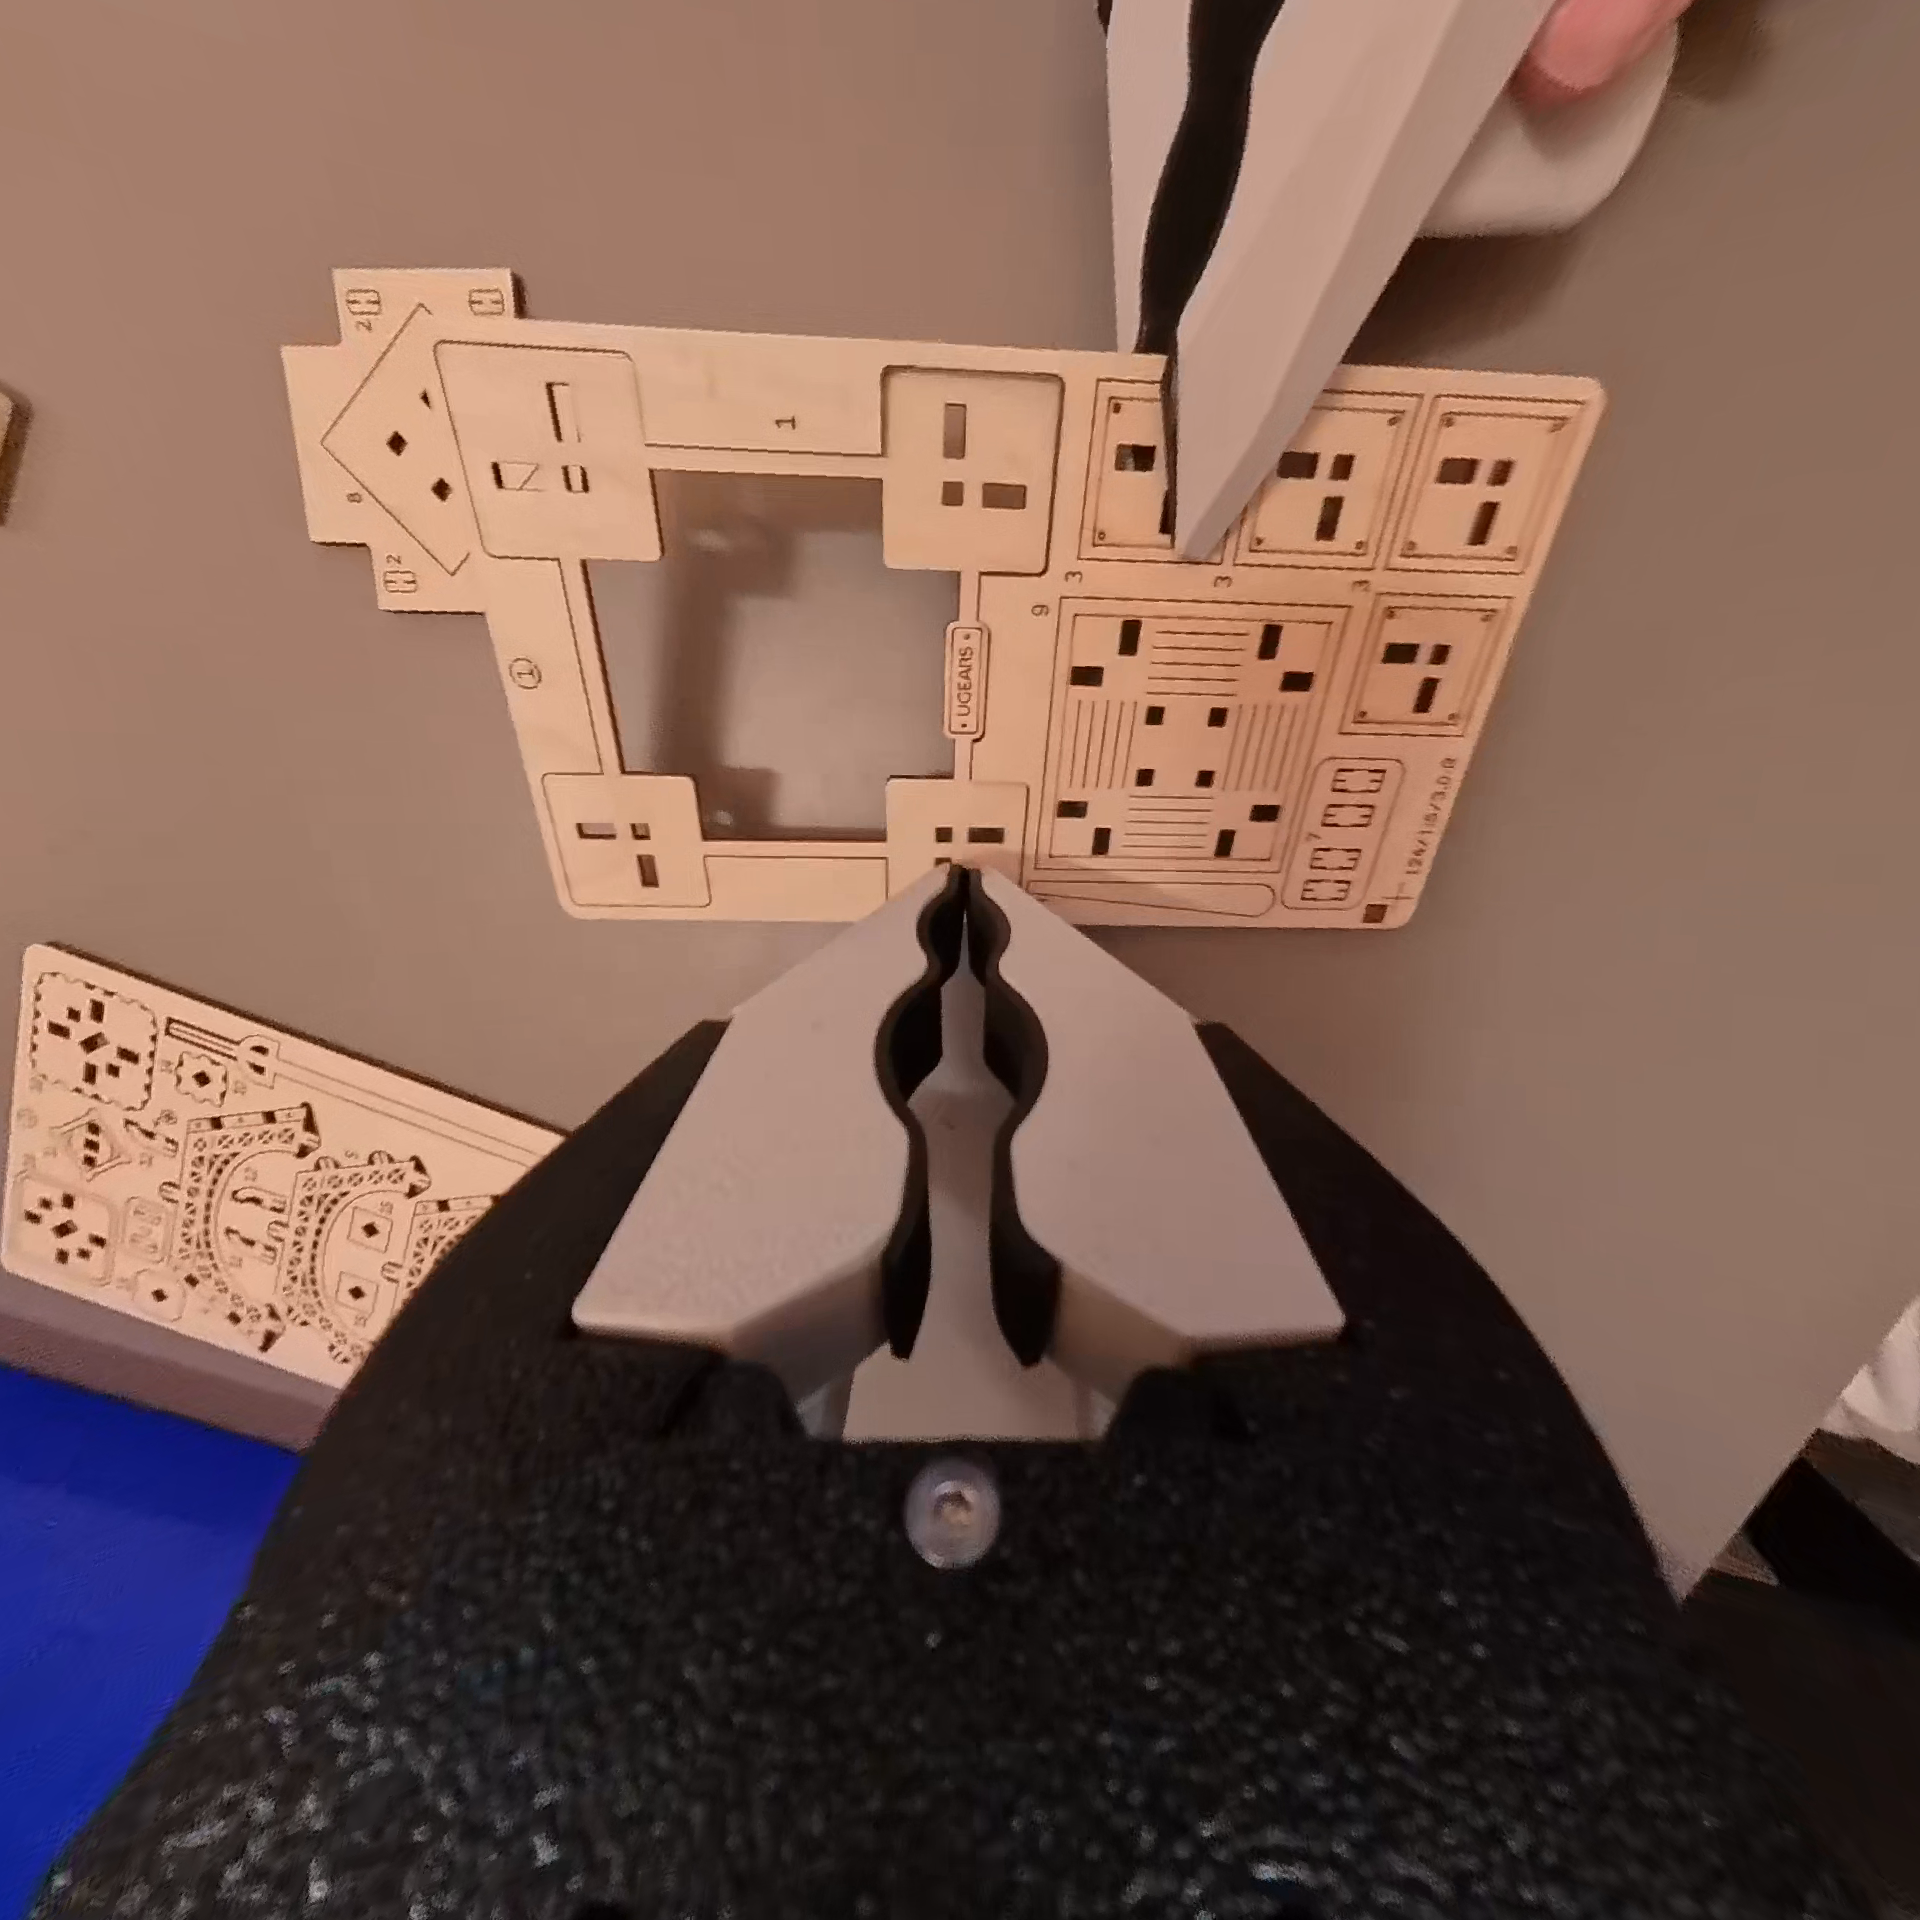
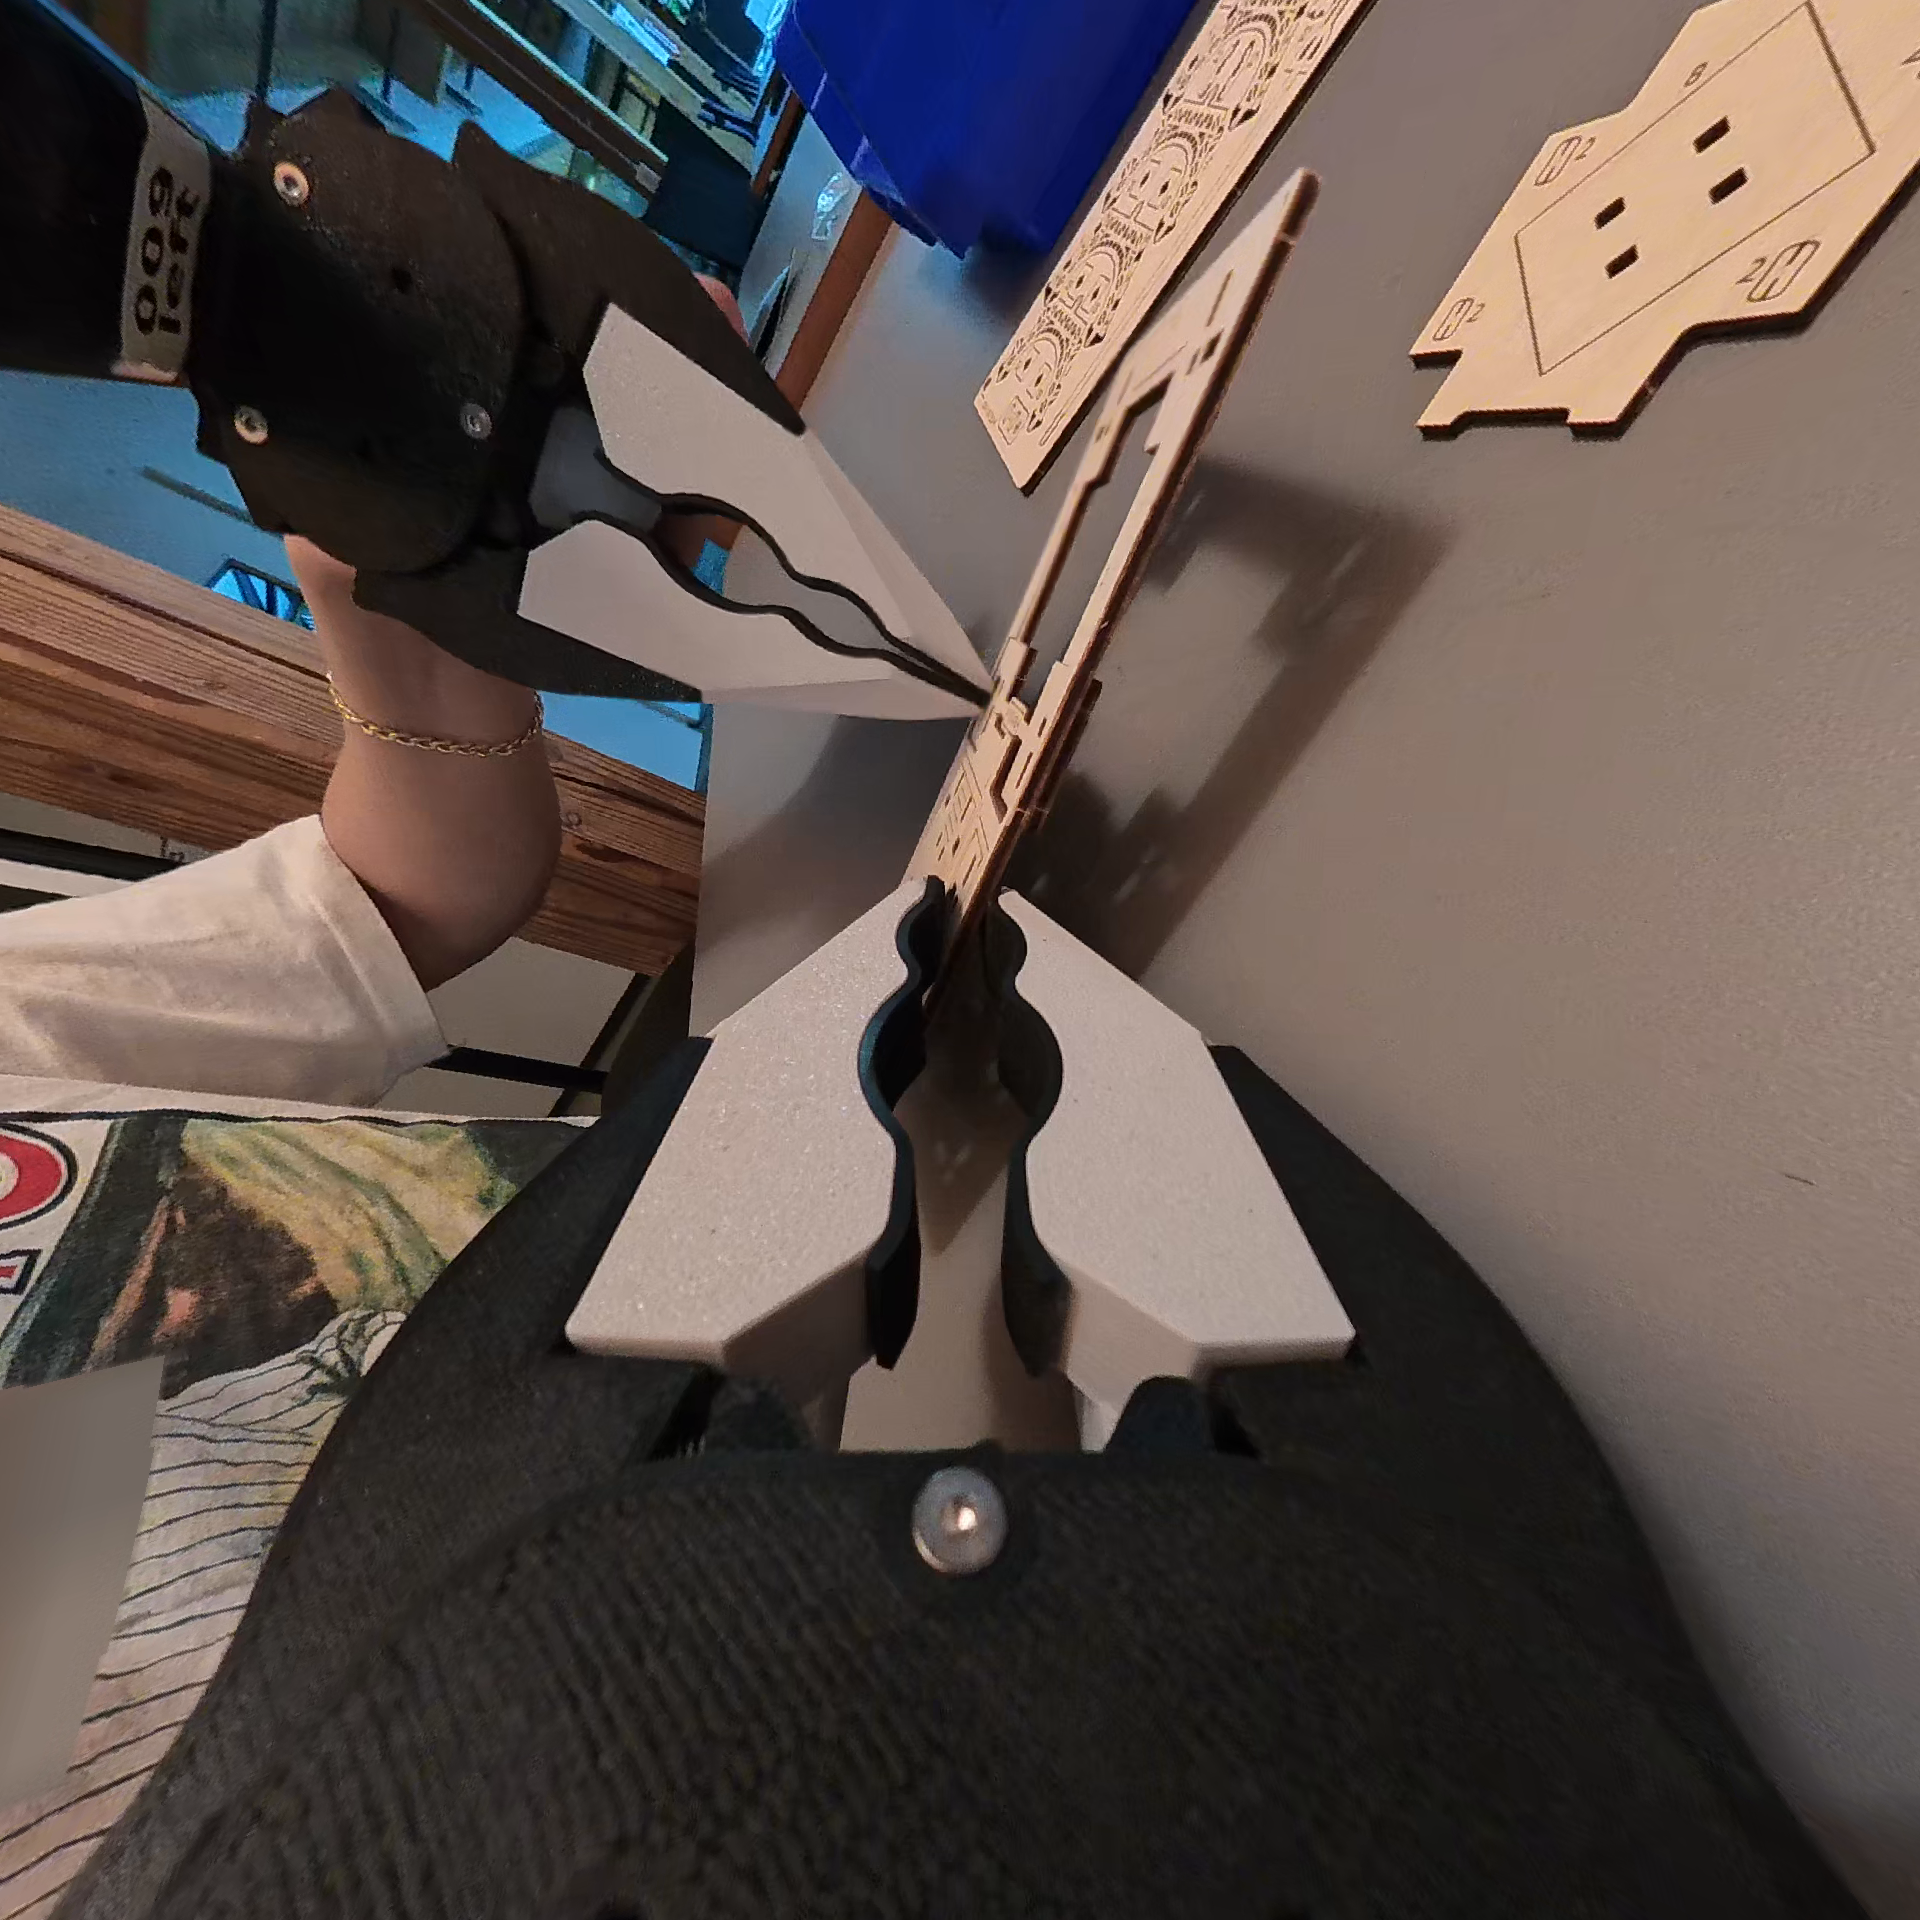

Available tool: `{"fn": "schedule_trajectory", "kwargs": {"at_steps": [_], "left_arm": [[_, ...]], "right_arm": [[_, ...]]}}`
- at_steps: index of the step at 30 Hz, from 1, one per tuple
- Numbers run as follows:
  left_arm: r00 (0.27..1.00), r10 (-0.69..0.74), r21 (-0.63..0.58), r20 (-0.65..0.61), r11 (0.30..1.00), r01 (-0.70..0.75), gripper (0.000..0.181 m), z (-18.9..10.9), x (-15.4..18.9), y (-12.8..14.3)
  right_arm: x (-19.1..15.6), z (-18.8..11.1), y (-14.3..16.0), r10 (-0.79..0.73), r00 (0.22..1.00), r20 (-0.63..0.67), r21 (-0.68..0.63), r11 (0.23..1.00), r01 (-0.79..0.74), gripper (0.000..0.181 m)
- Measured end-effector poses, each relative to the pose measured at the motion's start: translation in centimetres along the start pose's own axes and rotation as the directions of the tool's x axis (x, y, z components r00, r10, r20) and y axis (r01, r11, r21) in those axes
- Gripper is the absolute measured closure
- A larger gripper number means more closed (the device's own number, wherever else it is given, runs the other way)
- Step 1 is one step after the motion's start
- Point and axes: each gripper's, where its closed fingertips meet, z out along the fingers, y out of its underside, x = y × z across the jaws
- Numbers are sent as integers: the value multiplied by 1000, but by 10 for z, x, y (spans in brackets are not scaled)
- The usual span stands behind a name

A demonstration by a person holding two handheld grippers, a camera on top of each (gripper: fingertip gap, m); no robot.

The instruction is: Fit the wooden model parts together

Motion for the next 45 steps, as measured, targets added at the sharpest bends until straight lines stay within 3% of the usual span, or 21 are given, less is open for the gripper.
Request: {"fn": "schedule_trajectory", "kwargs": {"at_steps": [1,15,18,21,25,32,45], "left_arm": [[1000,7,-16,9,1000,-7,181,3,-1,1],[999,47,-95,8,994,-46,181,10,-2,4],[998,-4,-37,-58,999,2,181,4,-4,2],[992,-121,133,-48,983,126,181,-14,-26,-15],[990,-137,105,24,985,134,181,-10,-47,-3],[985,-163,149,63,977,152,181,-5,-63,-8],[998,-22,-59,66,998,26,181,13,-61,1]], "right_arm": [[1,0,0,-1,1000,-5,-1,1000,1,176],[1,1,0,1,1000,-5,-1,1000,-1,175],[1,1,0,-1,1000,-6,-2,1000,1,176],[-4,-2,-3,-1,1000,29,16,1000,1,178],[-1,-1,-3,5,1000,15,17,1000,-6,177],[2,0,-1,9,1000,-6,3,1000,-9,177],[-2,2,-2,-24,1000,4,6,1000,24,175]]}}
